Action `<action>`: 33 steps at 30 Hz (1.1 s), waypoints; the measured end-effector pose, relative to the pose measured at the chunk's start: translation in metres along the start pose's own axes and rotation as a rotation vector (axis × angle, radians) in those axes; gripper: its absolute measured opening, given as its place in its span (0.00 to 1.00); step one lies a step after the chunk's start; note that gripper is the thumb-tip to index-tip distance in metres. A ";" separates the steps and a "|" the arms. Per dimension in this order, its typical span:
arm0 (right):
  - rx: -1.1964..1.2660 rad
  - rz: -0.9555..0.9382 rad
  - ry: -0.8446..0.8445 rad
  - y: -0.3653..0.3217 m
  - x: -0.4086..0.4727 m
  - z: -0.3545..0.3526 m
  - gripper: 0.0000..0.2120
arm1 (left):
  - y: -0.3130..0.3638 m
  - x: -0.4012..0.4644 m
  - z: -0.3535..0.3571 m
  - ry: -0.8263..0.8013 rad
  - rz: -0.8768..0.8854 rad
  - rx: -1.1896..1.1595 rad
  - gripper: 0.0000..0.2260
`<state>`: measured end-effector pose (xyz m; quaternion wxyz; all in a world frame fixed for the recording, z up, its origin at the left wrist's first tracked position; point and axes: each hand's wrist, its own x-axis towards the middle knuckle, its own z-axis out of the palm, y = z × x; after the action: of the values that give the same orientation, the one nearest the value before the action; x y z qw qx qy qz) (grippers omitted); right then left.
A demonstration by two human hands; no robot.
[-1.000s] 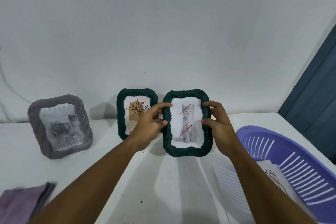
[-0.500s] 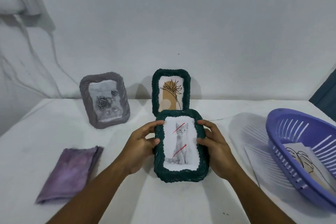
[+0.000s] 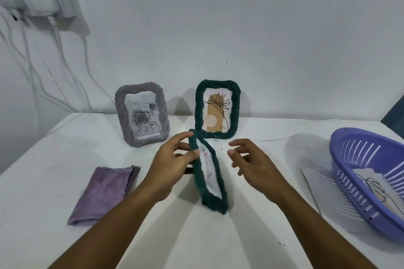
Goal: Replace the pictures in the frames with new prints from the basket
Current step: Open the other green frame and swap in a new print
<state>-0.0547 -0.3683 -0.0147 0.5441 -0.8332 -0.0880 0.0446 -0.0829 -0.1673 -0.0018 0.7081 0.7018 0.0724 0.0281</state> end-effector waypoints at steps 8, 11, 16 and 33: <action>0.118 0.024 0.050 -0.030 0.014 -0.019 0.12 | 0.006 0.004 0.042 -0.173 0.086 0.002 0.16; 0.043 0.054 0.063 -0.029 0.016 -0.032 0.13 | -0.005 0.011 0.054 -0.246 0.102 0.030 0.15; -0.104 0.118 0.082 -0.012 0.018 -0.050 0.13 | -0.027 0.019 0.054 -0.271 0.127 0.079 0.11; -0.539 -0.120 -0.002 0.073 -0.023 0.005 0.15 | -0.109 -0.012 -0.025 -0.184 0.522 0.829 0.19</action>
<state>-0.0709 -0.3963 -0.0839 0.3046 -0.9411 -0.1464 -0.0117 -0.1052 -0.1460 -0.1100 0.3422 0.9186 -0.1634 0.1112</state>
